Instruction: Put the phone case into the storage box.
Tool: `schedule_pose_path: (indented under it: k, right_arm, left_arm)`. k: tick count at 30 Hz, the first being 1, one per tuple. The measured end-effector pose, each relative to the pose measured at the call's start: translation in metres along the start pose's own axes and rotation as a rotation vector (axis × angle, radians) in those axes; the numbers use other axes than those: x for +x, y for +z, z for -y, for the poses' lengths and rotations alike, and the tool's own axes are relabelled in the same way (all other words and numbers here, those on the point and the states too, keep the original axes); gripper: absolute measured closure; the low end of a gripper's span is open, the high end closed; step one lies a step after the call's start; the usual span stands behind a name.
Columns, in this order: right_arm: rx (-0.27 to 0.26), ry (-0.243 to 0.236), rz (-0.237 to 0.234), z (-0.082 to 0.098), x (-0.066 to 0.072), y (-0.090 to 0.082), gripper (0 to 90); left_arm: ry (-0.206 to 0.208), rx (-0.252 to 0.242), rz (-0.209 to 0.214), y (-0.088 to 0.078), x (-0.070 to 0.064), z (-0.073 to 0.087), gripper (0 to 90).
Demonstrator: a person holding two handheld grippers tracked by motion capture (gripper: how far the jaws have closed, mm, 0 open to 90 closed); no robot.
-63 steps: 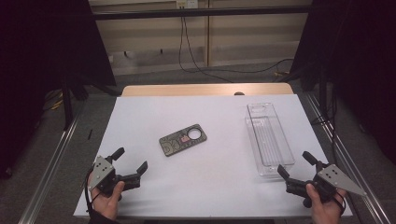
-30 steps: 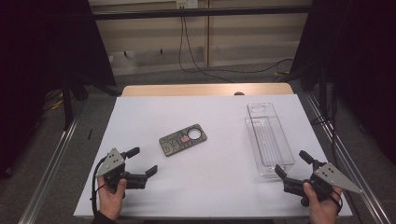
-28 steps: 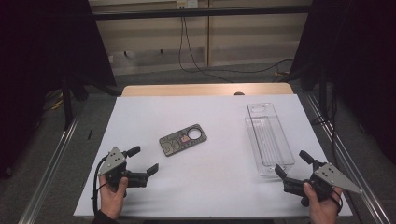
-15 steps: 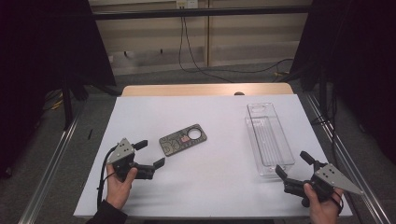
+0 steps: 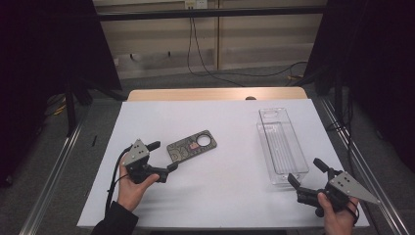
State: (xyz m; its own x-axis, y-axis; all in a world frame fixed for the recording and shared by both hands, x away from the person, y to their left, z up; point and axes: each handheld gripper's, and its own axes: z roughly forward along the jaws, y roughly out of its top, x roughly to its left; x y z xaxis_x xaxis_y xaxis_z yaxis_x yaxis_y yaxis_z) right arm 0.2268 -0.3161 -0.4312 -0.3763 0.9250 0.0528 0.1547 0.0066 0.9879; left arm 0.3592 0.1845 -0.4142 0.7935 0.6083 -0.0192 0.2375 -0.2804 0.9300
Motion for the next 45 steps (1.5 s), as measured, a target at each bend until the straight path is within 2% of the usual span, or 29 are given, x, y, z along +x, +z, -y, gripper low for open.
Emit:
schedule_pose_path:
  k: [4,7,10,13,17,27,29,32,34,40,42,44,45]
  right_arm:
    - [0.000,-0.001,-0.001,0.000,0.000,0.000,0.0]
    - [-0.001,-0.001,-0.002,0.000,0.000,-0.001,0.0]
    - [-0.002,-0.003,-0.005,0.000,0.001,0.000,0.0]
    - [-0.004,-0.008,-0.008,-0.001,0.001,0.000,0.0]
    - [-0.004,-0.003,-0.006,-0.001,0.001,-0.001,0.0]
    - [-0.003,-0.002,-0.011,-0.001,0.001,0.000,0.0]
    - [-0.003,0.000,-0.013,-0.001,0.001,-0.001,0.0]
    - [-0.005,-0.002,-0.016,-0.001,0.001,-0.001,0.0]
    - [-0.002,-0.001,-0.015,0.000,0.000,0.000,0.0]
    - [-0.004,-0.001,-0.014,-0.001,0.001,-0.001,0.0]
    - [-0.003,-0.001,-0.015,-0.001,0.001,-0.001,0.0]
    - [0.002,-0.002,-0.017,0.000,0.001,-0.001,0.0]
    - [0.005,-0.002,-0.019,0.000,0.001,-0.001,0.0]
  left_arm:
    - [0.007,0.018,0.004,0.006,0.001,-0.001,2.4]
    - [0.008,0.010,0.009,0.009,0.002,-0.002,2.2]
    - [0.003,0.006,-0.024,0.010,0.001,-0.003,2.6]
    - [-0.002,0.004,-0.018,0.013,0.000,-0.004,2.9]
    - [0.019,0.013,-0.014,0.020,0.003,-0.008,2.8]
    - [0.021,0.013,0.001,0.038,0.005,-0.021,2.6]
    - [-0.022,0.000,0.016,0.039,0.004,-0.022,2.2]
    - [0.027,0.023,0.018,0.042,0.002,-0.025,2.8]
    - [0.008,0.024,0.017,0.044,0.005,-0.025,2.3]
    - [-0.004,0.061,0.013,0.054,0.007,-0.031,2.6]
    - [-0.031,0.084,0.042,0.057,0.009,-0.034,2.0]
    - [-0.051,0.101,0.095,0.059,0.012,-0.037,2.3]
    - [-0.056,0.105,0.099,0.059,0.012,-0.039,2.4]
